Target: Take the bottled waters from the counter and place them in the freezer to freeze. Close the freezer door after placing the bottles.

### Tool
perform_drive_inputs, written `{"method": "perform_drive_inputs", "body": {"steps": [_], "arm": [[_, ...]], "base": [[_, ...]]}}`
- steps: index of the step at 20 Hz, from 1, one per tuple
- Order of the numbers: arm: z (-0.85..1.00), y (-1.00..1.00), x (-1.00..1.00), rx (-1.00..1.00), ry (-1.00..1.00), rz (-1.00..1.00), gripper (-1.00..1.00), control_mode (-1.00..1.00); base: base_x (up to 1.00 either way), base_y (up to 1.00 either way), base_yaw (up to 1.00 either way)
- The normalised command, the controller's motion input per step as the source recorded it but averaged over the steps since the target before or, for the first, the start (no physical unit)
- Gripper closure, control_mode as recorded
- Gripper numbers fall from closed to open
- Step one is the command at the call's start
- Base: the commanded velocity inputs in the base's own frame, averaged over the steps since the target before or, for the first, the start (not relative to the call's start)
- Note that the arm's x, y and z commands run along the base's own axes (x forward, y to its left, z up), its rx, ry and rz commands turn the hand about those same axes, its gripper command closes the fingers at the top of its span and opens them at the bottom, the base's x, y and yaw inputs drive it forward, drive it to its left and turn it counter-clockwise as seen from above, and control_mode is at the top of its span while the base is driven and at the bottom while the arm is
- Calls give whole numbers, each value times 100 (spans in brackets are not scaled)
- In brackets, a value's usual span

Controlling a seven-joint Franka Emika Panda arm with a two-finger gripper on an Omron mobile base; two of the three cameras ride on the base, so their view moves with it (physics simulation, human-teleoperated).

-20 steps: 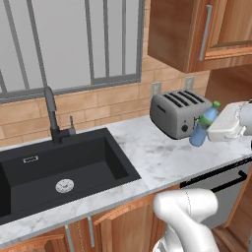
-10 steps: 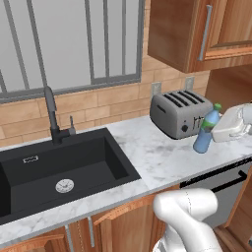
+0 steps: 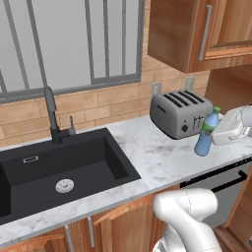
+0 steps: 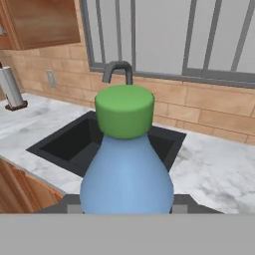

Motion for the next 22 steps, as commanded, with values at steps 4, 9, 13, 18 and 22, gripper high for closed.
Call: {"method": "perform_drive_inputs", "body": {"steps": [4,9,13,18,22], "arm": [[0,-2,-8,0,-1,0,100,-100],[0,-9,-15,0,-2,-1,100,100],[0,0,0,0,0,0,100,100],[0,0,0,0,0,0,100,100],[0,0,0,0,0,0,100,100]], "base": [[0,0,0],[-47,-24,-7],[-100,-43,-35],[-85,-33,-50],[-36,-40,-67]]}}
